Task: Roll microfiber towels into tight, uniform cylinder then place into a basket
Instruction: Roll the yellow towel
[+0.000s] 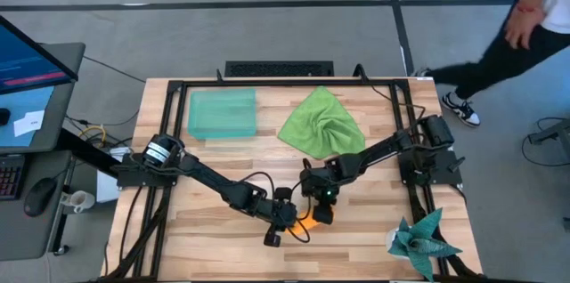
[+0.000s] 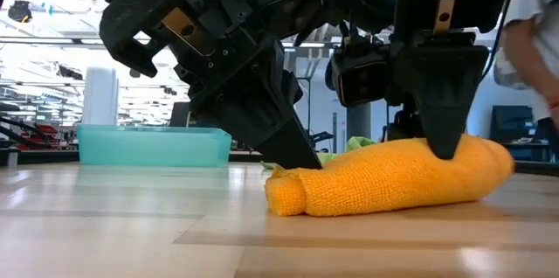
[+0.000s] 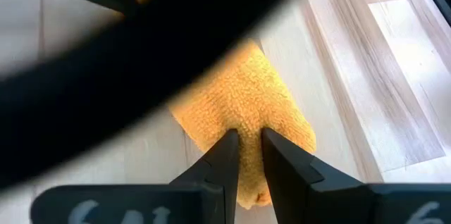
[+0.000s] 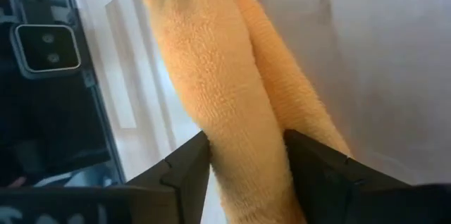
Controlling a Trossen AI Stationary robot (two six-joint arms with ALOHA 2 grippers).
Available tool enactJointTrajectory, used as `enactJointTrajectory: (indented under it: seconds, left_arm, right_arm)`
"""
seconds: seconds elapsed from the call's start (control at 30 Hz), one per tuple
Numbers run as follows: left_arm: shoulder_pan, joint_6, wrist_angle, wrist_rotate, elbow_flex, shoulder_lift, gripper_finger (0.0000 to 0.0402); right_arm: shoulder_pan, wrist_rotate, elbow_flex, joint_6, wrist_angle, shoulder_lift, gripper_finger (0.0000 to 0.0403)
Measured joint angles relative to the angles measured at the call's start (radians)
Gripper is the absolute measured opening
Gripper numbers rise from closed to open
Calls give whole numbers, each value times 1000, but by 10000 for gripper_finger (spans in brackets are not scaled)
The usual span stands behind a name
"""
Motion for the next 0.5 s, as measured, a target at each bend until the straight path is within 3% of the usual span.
enactJointTrajectory:
  seconds: [0.23,0.5]
  left_arm:
    - [0,0,1,0,0,0,54]
    - [0,-1,1,0,0,0,54]
  right_arm:
    - [1,88,0,-4,-42,-22,201]
    - [2,98,1,-4,-88,-63,203]
